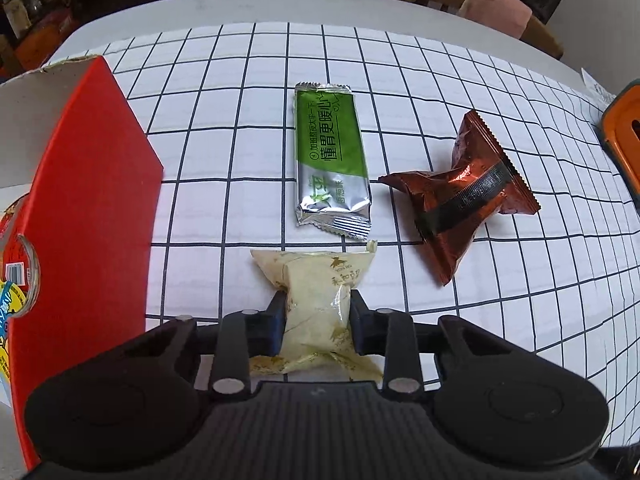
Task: Organize snacks
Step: 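Lift both held snacks off the table toward the box, then carry both snacks over the box and open both tools to release them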
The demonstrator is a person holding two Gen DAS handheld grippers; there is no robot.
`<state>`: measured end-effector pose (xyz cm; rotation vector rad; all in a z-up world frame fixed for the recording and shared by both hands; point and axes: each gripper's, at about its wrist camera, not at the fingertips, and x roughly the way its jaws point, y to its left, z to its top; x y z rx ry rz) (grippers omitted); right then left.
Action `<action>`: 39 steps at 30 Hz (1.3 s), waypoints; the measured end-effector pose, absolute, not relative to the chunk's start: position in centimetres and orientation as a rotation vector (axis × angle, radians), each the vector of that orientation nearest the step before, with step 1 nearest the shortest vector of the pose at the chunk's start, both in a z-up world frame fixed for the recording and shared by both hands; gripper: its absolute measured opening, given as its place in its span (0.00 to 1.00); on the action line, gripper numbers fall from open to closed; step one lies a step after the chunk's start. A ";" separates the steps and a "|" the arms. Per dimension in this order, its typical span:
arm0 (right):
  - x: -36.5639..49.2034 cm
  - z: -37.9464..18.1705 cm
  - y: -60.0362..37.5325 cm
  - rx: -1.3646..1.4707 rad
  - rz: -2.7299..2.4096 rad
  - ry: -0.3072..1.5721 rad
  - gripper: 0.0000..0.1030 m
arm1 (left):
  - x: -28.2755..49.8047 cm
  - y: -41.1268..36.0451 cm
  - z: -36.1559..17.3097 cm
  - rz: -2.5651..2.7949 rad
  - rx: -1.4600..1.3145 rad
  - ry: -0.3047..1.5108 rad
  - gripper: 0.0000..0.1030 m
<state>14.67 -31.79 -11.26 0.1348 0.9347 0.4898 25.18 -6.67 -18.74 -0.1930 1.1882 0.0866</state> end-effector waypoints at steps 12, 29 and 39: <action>15.2 -10.0 -31.3 0.138 0.506 0.903 0.24 | 22.1 -5.6 -15.1 0.051 -0.218 1.152 0.28; 15.0 -6.1 -24.6 0.099 0.586 0.825 0.24 | 15.7 -1.3 -6.6 -0.008 -0.191 1.051 0.28; 15.3 -5.1 -16.6 0.043 0.653 0.805 0.24 | 13.7 5.5 -4.4 0.025 -0.177 1.021 0.28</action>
